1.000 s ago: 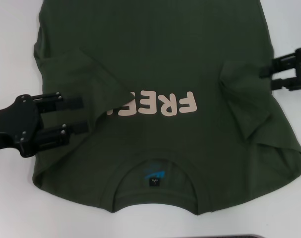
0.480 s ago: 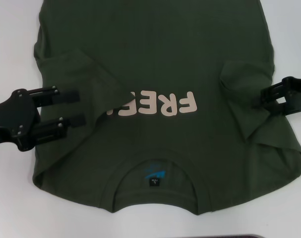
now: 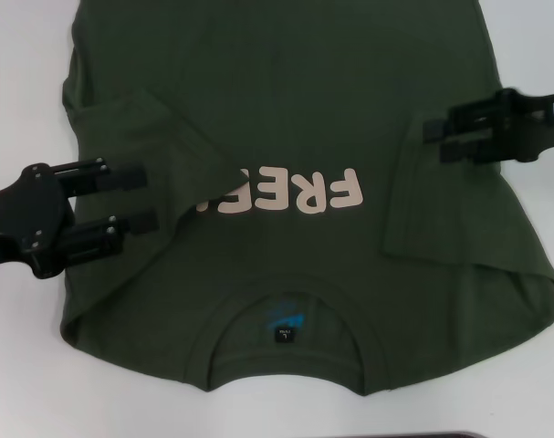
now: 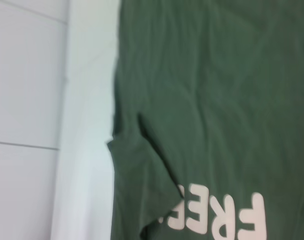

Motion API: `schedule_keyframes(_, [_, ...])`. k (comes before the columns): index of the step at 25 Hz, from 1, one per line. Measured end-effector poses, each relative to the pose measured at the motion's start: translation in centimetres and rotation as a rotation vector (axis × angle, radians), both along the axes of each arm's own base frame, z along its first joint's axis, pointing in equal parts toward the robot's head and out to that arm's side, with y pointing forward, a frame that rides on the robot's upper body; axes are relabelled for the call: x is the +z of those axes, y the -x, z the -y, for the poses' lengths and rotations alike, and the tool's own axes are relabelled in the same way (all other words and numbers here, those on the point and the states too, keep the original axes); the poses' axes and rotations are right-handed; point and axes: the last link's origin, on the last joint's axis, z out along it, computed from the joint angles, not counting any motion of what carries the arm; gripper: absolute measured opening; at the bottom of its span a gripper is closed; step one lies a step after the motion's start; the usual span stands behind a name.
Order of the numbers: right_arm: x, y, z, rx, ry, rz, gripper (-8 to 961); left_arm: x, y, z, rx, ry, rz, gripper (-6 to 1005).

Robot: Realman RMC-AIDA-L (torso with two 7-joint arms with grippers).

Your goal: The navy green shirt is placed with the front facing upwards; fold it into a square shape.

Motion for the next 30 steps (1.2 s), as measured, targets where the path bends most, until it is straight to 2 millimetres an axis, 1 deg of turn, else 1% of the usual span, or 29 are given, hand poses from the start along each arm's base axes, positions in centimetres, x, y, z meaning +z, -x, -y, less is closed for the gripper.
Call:
schedule_keyframes(4, [0.9, -1.1, 0.6, -0.001, -0.019, 0.012, 554, 0.0, 0.0, 0.1, 0.002, 0.002, 0.001, 580])
schedule_keyframes(9, [1.4, -2.3, 1.4, 0.112, -0.072, 0.046, 550, 0.2, 0.1, 0.0, 0.015, 0.012, -0.002, 580])
schedule_keyframes(13, [2.1, -2.9, 1.6, 0.189, -0.205, 0.007, 547, 0.9, 0.1, -0.5, 0.069, 0.063, 0.002, 580])
schedule_keyframes(16, [2.8, -3.4, 1.8, 0.213, -0.368, -0.085, 544, 1.2, 0.0, -0.7, 0.090, 0.086, 0.003, 580])
schedule_keyframes(18, [3.2, -3.6, 2.1, 0.213, -0.431, -0.136, 543, 1.3, 0.1, -0.8, 0.094, 0.091, 0.003, 580])
schedule_keyframes(22, [3.2, -3.9, 2.2, 0.191, -0.397, -0.123, 539, 1.3, 0.0, -0.8, 0.100, 0.099, 0.006, 580])
schedule_keyframes(25, [2.5, -3.8, 2.5, 0.221, -0.402, -0.090, 537, 1.3, 0.0, -0.8, 0.106, 0.105, 0.009, 580])
schedule_keyframes(30, [1.3, -3.4, 3.0, 0.307, -0.334, -0.014, 741, 1.4, 0.0, -0.9, 0.122, 0.119, 0.012, 580])
